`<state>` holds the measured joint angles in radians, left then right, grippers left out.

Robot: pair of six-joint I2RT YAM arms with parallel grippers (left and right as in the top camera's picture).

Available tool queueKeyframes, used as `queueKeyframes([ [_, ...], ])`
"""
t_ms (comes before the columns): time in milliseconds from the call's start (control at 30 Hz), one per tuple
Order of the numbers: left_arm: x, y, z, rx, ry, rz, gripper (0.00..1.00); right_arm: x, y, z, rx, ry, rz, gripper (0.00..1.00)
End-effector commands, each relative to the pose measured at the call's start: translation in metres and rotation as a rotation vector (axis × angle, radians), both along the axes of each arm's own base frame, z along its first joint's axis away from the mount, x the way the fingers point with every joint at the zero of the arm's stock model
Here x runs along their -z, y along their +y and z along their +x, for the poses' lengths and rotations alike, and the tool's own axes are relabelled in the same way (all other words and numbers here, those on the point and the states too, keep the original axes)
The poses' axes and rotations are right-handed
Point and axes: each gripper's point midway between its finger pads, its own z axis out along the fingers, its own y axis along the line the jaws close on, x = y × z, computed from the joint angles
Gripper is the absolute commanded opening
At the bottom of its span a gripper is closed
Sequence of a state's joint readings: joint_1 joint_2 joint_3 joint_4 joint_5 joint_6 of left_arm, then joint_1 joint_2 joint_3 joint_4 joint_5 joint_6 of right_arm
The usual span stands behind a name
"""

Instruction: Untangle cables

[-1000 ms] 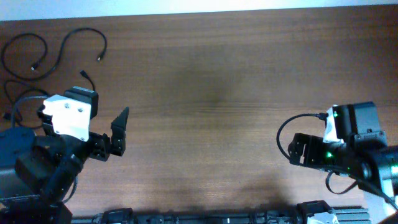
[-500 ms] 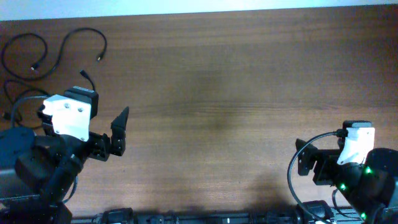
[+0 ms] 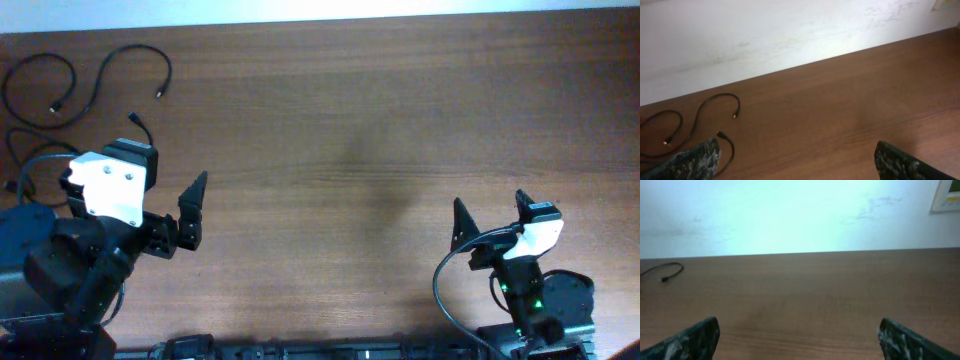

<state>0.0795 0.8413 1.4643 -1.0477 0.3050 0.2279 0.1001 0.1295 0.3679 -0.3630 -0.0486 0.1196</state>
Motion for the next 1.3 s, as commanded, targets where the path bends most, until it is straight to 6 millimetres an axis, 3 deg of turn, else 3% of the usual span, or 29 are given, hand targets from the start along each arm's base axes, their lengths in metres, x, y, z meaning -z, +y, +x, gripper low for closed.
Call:
queueKeyframes([
  [0,-0.002,0.001,0.000,-0.003,-0.006,0.004,0.99,0.011,-0.001,0.004,0.006,-0.068,-0.002,0.98],
  [167,-0.002,0.001,0.000,-0.003,-0.006,0.004,0.99,0.024,-0.002,0.009,0.017,-0.112,0.002,0.98],
  [333,-0.002,0.001,0.000,-0.003,-0.006,0.004,0.99,0.024,-0.004,0.016,0.033,-0.190,0.011,0.99],
  [533,-0.002,0.001,0.000,-0.003,-0.006,0.004,0.99,0.048,-0.003,0.021,0.032,-0.168,0.008,0.99],
  [667,-0.002,0.001,0.000,-0.003,-0.006,0.004,0.99,0.049,-0.003,0.021,0.031,-0.163,0.007,0.99],
  [800,-0.002,0.001,0.000,-0.003,-0.006,0.004,0.99,0.076,-0.002,0.021,0.025,-0.054,-0.005,0.99],
  [1100,-0.002,0.001,0.000,-0.003,-0.006,0.004,0.99,0.077,-0.004,0.021,0.033,-0.048,-0.007,0.98],
  [1267,-0.002,0.001,0.000,-0.003,-0.006,0.004,0.99,0.078,-0.017,0.022,0.087,-0.047,-0.009,0.99],
])
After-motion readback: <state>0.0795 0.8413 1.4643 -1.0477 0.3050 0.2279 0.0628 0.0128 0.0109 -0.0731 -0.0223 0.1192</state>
